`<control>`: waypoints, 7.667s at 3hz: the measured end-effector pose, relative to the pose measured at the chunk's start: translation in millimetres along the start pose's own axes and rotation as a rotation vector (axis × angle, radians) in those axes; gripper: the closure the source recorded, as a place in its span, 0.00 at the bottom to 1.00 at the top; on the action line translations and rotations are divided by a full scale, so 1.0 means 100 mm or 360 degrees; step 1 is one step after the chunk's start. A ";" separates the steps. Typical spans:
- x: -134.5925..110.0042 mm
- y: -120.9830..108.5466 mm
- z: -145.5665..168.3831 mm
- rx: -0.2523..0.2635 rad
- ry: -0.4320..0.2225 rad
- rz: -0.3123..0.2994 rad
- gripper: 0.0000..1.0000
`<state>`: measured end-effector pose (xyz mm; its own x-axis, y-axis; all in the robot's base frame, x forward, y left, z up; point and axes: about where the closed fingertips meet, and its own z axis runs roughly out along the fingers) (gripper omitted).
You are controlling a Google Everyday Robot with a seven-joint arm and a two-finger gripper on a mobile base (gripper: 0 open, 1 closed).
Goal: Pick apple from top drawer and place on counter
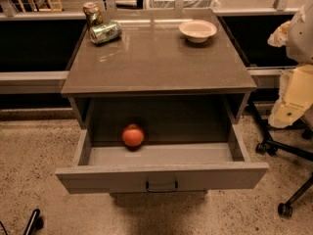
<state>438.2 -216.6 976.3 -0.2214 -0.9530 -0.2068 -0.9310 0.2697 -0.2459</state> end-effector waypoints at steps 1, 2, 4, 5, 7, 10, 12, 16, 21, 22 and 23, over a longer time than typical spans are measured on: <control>-0.02 0.01 0.03 -0.0011 -0.0015 -0.0009 0.00; -0.31 0.09 0.37 -0.0175 -0.0218 -0.0139 0.00; -1.16 0.60 1.09 -0.0422 -0.0642 -0.0191 0.00; -1.16 0.60 1.09 -0.0422 -0.0642 -0.0191 0.00; -1.50 0.37 1.62 -0.0212 -0.0810 -0.0234 0.00; -1.78 -0.03 2.62 -0.0057 -0.1004 -0.0133 0.33; -1.86 0.00 3.31 -0.0145 -0.1063 0.0028 0.34; -2.42 0.01 3.85 -0.0150 -0.1189 0.0170 0.30; -2.52 0.34 4.22 -0.0552 -0.1109 0.0105 0.36; -2.48 0.35 4.22 -0.0559 -0.1137 0.0135 0.59; -2.45 0.37 4.01 -0.0444 -0.1112 0.0044 0.90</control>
Offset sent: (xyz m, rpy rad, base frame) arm 0.0178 0.0883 -0.0756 0.3310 0.1617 0.3634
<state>573.7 81.9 638.2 -0.0969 -0.6117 -0.7851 -0.9873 0.1587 -0.0018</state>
